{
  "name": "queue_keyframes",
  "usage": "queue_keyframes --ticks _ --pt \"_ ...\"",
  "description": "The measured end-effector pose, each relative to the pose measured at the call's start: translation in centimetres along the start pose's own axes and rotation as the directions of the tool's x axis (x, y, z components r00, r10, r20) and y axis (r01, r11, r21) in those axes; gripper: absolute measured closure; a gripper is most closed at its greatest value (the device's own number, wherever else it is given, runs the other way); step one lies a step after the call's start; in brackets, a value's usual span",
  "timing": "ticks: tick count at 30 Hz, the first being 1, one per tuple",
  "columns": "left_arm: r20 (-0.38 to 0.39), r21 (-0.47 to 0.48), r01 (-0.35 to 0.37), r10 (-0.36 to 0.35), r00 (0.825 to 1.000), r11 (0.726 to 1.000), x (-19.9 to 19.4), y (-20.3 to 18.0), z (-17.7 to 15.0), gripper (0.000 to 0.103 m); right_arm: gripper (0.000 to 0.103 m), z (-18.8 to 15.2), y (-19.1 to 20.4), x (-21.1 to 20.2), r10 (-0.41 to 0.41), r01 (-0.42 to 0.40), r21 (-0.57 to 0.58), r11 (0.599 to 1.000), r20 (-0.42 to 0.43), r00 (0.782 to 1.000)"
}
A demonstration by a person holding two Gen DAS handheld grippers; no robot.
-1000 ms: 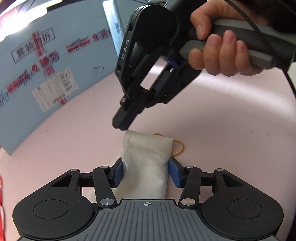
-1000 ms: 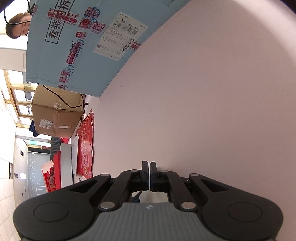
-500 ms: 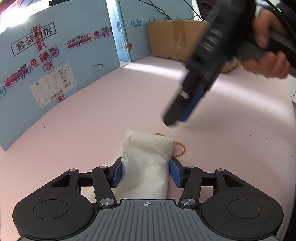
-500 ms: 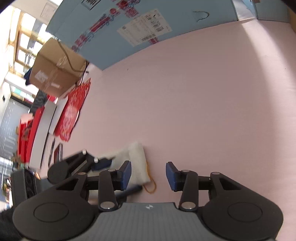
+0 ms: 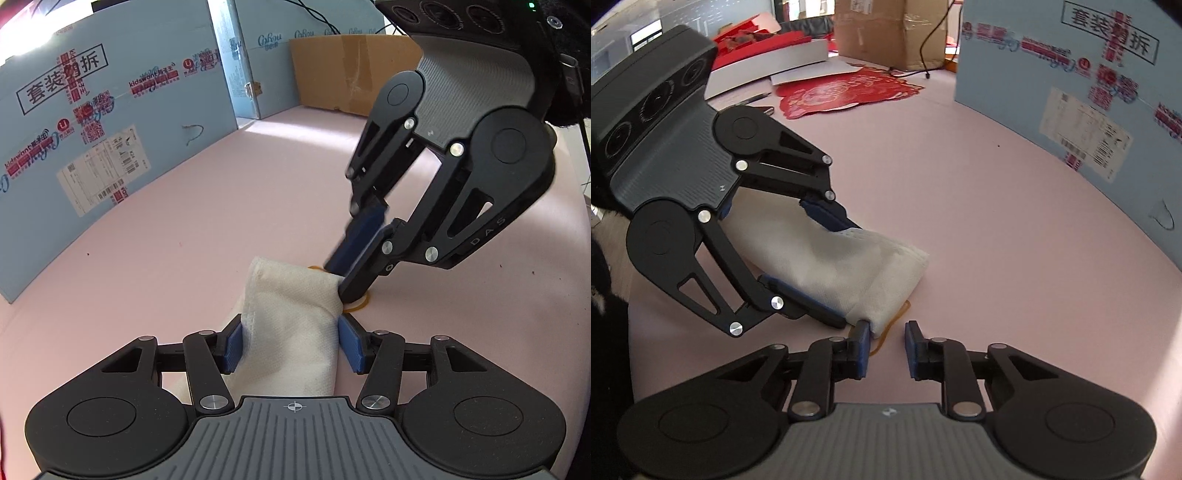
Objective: Fold shopping bag
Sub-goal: 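Bring the rubber band to the bag held by the left gripper, then stretch the rubber band around the bag with the right gripper while the left gripper holds it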
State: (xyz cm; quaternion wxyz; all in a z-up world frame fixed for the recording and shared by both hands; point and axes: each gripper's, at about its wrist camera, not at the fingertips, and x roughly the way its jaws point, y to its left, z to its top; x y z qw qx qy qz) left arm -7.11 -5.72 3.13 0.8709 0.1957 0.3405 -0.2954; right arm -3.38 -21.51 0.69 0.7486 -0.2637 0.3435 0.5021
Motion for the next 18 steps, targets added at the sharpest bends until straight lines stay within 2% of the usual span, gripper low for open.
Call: queue_keyframes --ticks 2,5,8,11,14,18 --pt "-0.001 -0.001 0.000 0.000 1.000 1.000 0.1 0.0 -0.1 0.051 0.094 -0.1 0.2 -0.1 -0.004 0.004 0.003 1.000 0.008 1.000" --pt "-0.003 -0.002 0.002 -0.002 1.000 1.000 0.1 0.1 -0.1 0.049 0.097 -0.6 -1.2 -0.6 0.039 -0.044 0.157 0.987 0.036 0.999" --pt "-0.004 -0.005 0.000 0.000 1.000 1.000 0.1 0.0 -0.2 0.049 0.100 -2.1 -2.8 -1.3 0.088 -0.122 0.383 0.916 0.104 0.991" --pt "-0.004 -0.007 0.001 -0.001 1.000 1.000 0.2 0.1 -0.3 0.048 0.102 -3.7 -4.1 -1.6 0.115 -0.187 0.537 0.822 0.165 0.980" --pt "-0.004 -0.008 0.003 -0.003 1.000 1.000 0.3 0.1 -0.4 0.048 0.103 -5.1 -4.8 -1.9 0.135 -0.231 0.621 0.749 0.198 0.971" --pt "-0.003 -0.009 0.004 -0.004 1.000 1.000 0.4 0.1 -0.6 0.048 0.103 -5.7 -4.9 -1.9 0.164 -0.270 0.665 0.696 0.219 0.962"
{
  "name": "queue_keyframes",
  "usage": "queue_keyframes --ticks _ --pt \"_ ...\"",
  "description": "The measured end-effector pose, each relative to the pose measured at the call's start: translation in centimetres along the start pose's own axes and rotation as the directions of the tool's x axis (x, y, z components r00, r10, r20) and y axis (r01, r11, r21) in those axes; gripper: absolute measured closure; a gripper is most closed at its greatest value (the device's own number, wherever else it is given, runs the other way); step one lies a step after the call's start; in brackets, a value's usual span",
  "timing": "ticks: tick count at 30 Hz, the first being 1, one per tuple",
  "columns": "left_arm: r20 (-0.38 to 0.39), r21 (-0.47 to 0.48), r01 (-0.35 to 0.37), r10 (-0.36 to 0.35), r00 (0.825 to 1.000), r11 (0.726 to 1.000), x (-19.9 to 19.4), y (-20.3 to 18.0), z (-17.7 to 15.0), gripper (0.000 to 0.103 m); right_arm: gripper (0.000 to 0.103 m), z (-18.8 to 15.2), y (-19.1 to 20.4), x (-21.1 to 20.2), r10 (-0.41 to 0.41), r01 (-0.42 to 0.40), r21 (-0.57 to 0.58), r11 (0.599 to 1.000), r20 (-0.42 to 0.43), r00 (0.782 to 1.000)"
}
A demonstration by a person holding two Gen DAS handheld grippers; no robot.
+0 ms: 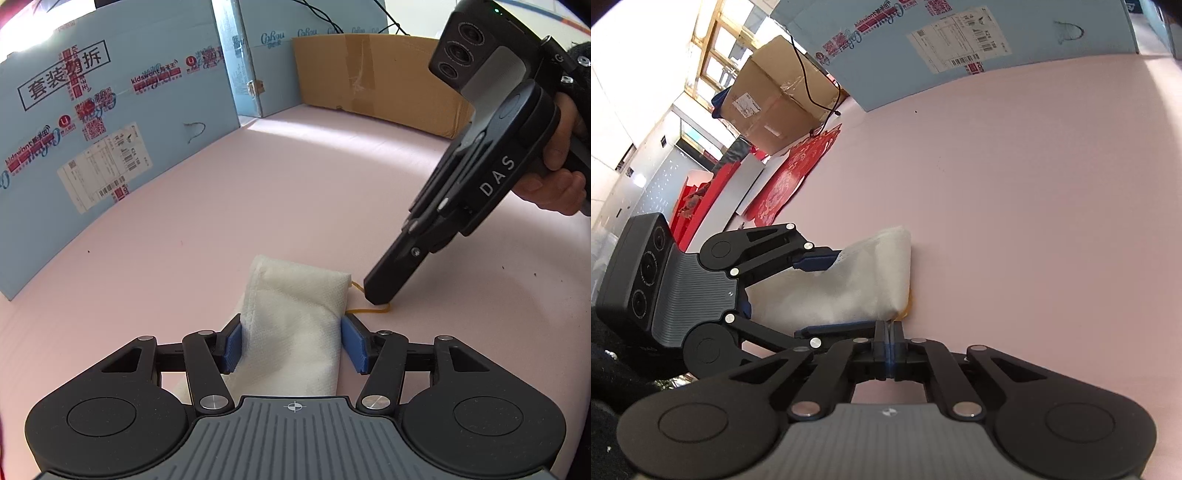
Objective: Fold shopping bag
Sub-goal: 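Stretch the rubber band around the bag with the right gripper while the left gripper holds it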
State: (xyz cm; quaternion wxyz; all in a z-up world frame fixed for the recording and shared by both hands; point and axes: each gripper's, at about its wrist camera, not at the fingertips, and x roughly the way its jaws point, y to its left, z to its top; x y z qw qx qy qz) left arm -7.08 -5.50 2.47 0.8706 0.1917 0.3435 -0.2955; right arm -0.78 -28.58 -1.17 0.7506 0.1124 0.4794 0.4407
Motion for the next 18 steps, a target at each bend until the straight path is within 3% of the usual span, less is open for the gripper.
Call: queue_keyframes --ticks 7,11,14,18 --pt "0.002 0.000 0.000 0.000 1.000 1.000 0.0 0.1 -0.1 0.048 0.099 0.4 1.5 0.8 -0.115 0.115 -0.009 0.993 0.016 0.993" --pt "0.004 0.000 0.000 0.000 1.000 1.000 0.0 0.2 -0.2 0.048 0.096 0.9 3.0 1.5 -0.236 0.234 -0.086 0.968 -0.002 0.972" --pt "0.006 -0.001 -0.001 0.001 1.000 1.000 0.0 0.2 -0.3 0.048 0.096 1.1 4.5 2.4 -0.320 0.312 -0.186 0.932 -0.016 0.947" --pt "0.008 -0.001 -0.003 0.003 1.000 1.000 0.1 0.2 -0.4 0.048 0.093 1.2 7.1 4.3 -0.453 0.423 -0.305 0.853 -0.033 0.891"
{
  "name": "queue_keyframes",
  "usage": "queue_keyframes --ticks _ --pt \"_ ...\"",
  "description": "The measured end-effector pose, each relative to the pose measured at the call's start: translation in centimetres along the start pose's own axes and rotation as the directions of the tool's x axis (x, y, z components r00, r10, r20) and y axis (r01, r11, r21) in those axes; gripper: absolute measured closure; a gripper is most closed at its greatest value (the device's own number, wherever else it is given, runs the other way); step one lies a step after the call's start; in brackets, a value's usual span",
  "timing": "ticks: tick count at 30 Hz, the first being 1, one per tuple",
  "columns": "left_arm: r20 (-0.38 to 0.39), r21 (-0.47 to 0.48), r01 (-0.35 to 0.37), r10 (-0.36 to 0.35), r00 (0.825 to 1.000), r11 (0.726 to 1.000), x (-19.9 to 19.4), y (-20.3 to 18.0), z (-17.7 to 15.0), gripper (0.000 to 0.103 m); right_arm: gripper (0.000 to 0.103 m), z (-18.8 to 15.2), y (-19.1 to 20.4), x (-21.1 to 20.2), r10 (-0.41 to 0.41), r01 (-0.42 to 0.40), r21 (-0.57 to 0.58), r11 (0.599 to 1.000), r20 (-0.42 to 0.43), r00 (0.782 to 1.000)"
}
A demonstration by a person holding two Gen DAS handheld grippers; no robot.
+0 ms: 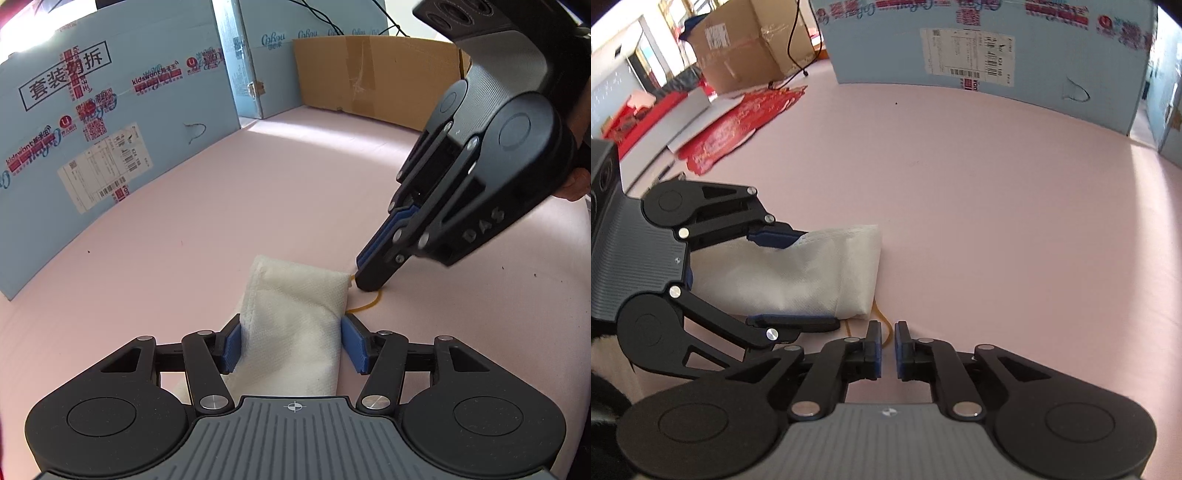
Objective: Fold shopping bag
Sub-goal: 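Stretch the rubber band around the bag with the right gripper while the left gripper holds it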
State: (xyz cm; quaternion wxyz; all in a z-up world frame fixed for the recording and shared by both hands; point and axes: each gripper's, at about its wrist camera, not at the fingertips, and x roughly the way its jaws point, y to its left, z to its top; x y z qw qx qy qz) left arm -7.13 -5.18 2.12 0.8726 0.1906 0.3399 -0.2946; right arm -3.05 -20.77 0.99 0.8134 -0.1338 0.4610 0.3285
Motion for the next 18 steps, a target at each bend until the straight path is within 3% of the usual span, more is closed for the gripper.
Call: queue_keyframes --ticks 1,3,5,6,7,8,10,14,16,18 --pt "0.000 0.000 -0.001 0.001 1.000 1.000 0.0 0.0 -0.1 0.048 0.093 0.3 1.1 0.2 -0.056 0.056 -0.035 0.998 -0.019 0.998" --pt "0.001 -0.001 -0.003 0.003 1.000 1.000 0.0 0.0 -0.1 0.048 0.082 0.9 3.5 0.8 -0.192 0.184 -0.121 0.975 -0.054 0.980" --pt "0.004 -0.003 -0.005 0.005 1.000 1.000 0.0 0.0 -0.2 0.048 0.040 1.2 5.3 1.4 -0.339 0.324 -0.180 0.929 -0.058 0.939" --pt "0.005 -0.004 -0.005 0.005 1.000 1.000 0.0 0.0 -0.2 0.048 0.037 1.2 5.6 1.6 -0.374 0.358 -0.186 0.915 -0.059 0.925" --pt "0.007 -0.005 -0.005 0.005 1.000 1.000 0.0 0.1 -0.3 0.048 0.051 1.2 5.3 1.6 -0.366 0.351 -0.171 0.921 -0.065 0.928" --pt "0.009 -0.006 -0.005 0.005 1.000 1.000 0.0 0.1 -0.3 0.048 0.071 1.1 4.7 1.5 -0.320 0.308 -0.134 0.942 -0.075 0.945" --pt "0.013 -0.007 -0.005 0.005 1.000 1.000 0.0 0.1 -0.4 0.048 0.074 0.7 3.9 1.2 -0.235 0.227 -0.097 0.969 -0.072 0.969" --pt "0.016 -0.009 -0.003 0.003 1.000 1.000 0.0 0.3 -0.5 0.048 0.095 0.0 5.1 1.4 -0.238 0.225 -0.151 0.963 -0.071 0.969" --pt "0.017 -0.008 -0.002 0.002 1.000 1.000 0.0 0.4 -0.5 0.048 0.102 0.1 4.8 1.3 -0.211 0.203 -0.108 0.973 -0.069 0.975" --pt "0.017 -0.015 -0.006 0.006 1.000 1.000 -0.1 0.2 -0.4 0.048 0.102 0.2 3.7 0.9 -0.163 0.163 -0.014 0.987 -0.061 0.985"
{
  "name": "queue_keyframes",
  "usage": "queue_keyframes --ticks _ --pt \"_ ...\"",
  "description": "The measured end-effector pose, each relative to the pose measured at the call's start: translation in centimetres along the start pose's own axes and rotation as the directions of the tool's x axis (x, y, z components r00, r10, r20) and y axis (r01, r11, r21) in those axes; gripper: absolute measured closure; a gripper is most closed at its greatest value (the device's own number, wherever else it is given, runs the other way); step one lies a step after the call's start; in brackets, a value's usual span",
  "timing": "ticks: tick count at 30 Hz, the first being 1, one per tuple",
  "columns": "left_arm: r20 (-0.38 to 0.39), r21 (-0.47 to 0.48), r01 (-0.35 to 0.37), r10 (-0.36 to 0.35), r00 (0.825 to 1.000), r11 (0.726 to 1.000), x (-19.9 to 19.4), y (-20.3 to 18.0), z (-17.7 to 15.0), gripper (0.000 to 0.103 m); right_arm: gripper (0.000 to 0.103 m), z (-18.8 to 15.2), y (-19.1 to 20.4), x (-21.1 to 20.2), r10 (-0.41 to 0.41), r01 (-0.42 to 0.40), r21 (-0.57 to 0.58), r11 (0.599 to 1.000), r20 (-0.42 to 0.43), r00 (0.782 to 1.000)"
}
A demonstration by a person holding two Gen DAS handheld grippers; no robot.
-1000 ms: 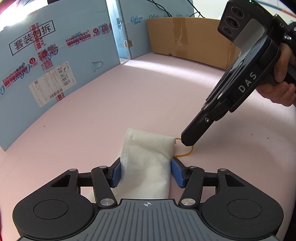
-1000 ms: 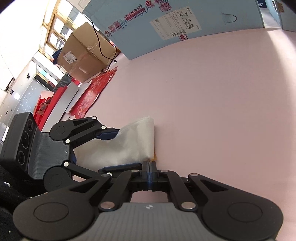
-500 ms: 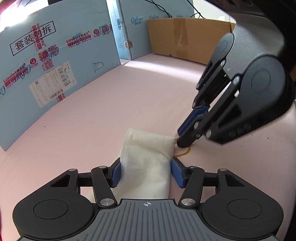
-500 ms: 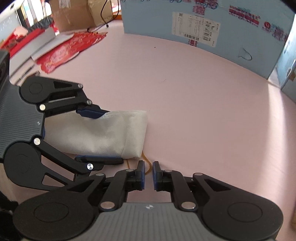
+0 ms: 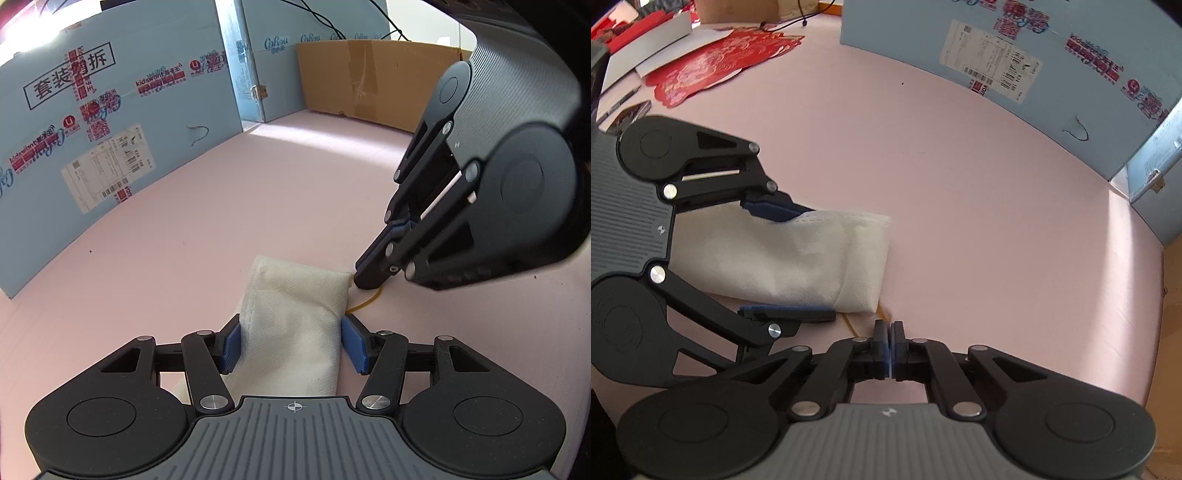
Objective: Fold shopping bag
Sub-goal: 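Stretch the rubber band around the bag with the right gripper while the left gripper holds it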
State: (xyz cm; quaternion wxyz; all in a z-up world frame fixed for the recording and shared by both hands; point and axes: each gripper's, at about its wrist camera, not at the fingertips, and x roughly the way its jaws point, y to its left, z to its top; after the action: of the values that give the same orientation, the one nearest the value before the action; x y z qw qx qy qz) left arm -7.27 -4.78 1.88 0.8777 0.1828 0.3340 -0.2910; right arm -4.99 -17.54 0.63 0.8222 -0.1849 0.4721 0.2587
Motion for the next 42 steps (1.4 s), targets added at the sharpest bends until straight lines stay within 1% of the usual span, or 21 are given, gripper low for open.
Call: queue_keyframes --ticks 1,3,4,6,8,10,11,12,13,16,17,21,23,25,29,30,31,32,36,39,42 --pt "-0.002 -0.007 -0.007 0.007 1.000 1.000 0.0 -0.3 0.1 0.048 0.103 0.0 -1.6 -0.1 0.055 -0.056 0.114 0.992 0.011 0.998" --pt "-0.004 -0.014 -0.013 0.012 1.000 1.000 0.0 -0.4 0.1 0.048 0.103 -0.4 -4.9 -0.2 0.170 -0.176 0.342 0.923 0.050 0.984" --pt "-0.004 -0.014 -0.011 0.011 1.000 1.000 0.0 -0.3 0.1 0.048 0.103 -1.0 -6.4 -0.1 0.225 -0.233 0.439 0.868 0.071 0.972" --pt "-0.004 -0.013 -0.009 0.009 1.000 1.000 0.0 -0.2 0.1 0.048 0.103 -2.6 -9.1 0.3 0.332 -0.354 0.601 0.717 0.151 0.931" --pt "-0.005 -0.013 -0.009 0.008 1.000 1.000 0.0 -0.2 0.1 0.048 0.103 -3.8 -10.6 0.8 0.381 -0.415 0.685 0.599 0.211 0.900" --pt "-0.006 -0.012 -0.007 0.007 1.000 1.000 0.0 -0.1 0.1 0.048 0.103 -5.1 -11.7 1.7 0.412 -0.462 0.757 0.462 0.278 0.868" --pt "-0.007 -0.012 -0.006 0.006 1.000 1.000 0.0 -0.1 0.2 0.048 0.103 -5.6 -12.0 2.0 0.419 -0.475 0.776 0.415 0.300 0.857" --pt "-0.008 -0.011 -0.006 0.006 1.000 1.000 0.0 0.0 0.2 0.048 0.103 -5.7 -12.0 2.0 0.418 -0.474 0.775 0.418 0.299 0.858" --pt "-0.009 -0.011 -0.005 0.005 1.000 1.000 0.0 0.0 0.3 0.048 0.103 -5.6 -12.0 1.7 0.412 -0.469 0.764 0.444 0.290 0.863" --pt "-0.009 -0.012 -0.005 0.004 1.000 1.000 -0.1 0.1 0.3 0.047 0.103 -4.2 -11.0 0.8 0.411 -0.478 0.682 0.553 0.275 0.869" --pt "-0.009 -0.013 -0.005 0.004 1.000 1.000 -0.1 0.1 0.3 0.047 0.103 -3.7 -10.5 0.6 0.418 -0.487 0.655 0.577 0.275 0.866" --pt "-0.010 -0.014 -0.005 0.005 1.000 1.000 -0.1 0.1 0.4 0.047 0.103 -2.5 -9.4 0.7 0.436 -0.494 0.613 0.616 0.257 0.862" --pt "-0.008 -0.013 -0.005 0.005 1.000 1.000 -0.1 0.1 0.4 0.047 0.103 -2.6 -9.5 0.6 0.449 -0.508 0.612 0.607 0.264 0.854" --pt "-0.007 -0.013 -0.005 0.005 1.000 1.000 -0.1 0.0 0.4 0.047 0.103 -3.0 -9.9 1.2 0.461 -0.522 0.648 0.554 0.283 0.841" --pt "-0.007 -0.014 -0.006 0.006 1.000 1.000 -0.2 0.0 0.4 0.047 0.103 -4.8 -10.9 3.9 0.486 -0.555 0.772 0.311 0.373 0.790" --pt "-0.007 -0.014 -0.006 0.006 1.000 1.000 -0.2 0.0 0.4 0.047 0.103 -4.9 -11.0 4.5 0.488 -0.564 0.782 0.264 0.397 0.778" --pt "-0.007 -0.014 -0.007 0.007 1.000 1.000 -0.2 0.0 0.4 0.047 0.103 -4.7 -11.0 4.9 0.485 -0.574 0.782 0.243 0.415 0.770" --pt "-0.007 -0.014 -0.008 0.008 1.000 1.000 -0.2 0.0 0.4 0.047 0.103 -4.5 -11.0 5.2 0.481 -0.579 0.781 0.234 0.424 0.767" --pt "-0.004 -0.013 -0.007 0.007 1.000 1.000 -0.3 0.0 0.3 0.047 0.103 -2.9 -11.2 5.9 0.471 -0.572 0.778 0.259 0.416 0.778" --pt "-0.004 -0.013 -0.004 0.003 1.000 1.000 -0.3 0.0 0.3 0.047 0.103 -1.5 -11.0 6.4 0.478 -0.578 0.760 0.298 0.406 0.779" --pt "-0.002 -0.012 -0.004 0.004 1.000 1.000 -0.3 0.0 0.2 0.047 0.103 0.7 -10.9 7.0 0.488 -0.579 0.730 0.362 0.381 0.786"
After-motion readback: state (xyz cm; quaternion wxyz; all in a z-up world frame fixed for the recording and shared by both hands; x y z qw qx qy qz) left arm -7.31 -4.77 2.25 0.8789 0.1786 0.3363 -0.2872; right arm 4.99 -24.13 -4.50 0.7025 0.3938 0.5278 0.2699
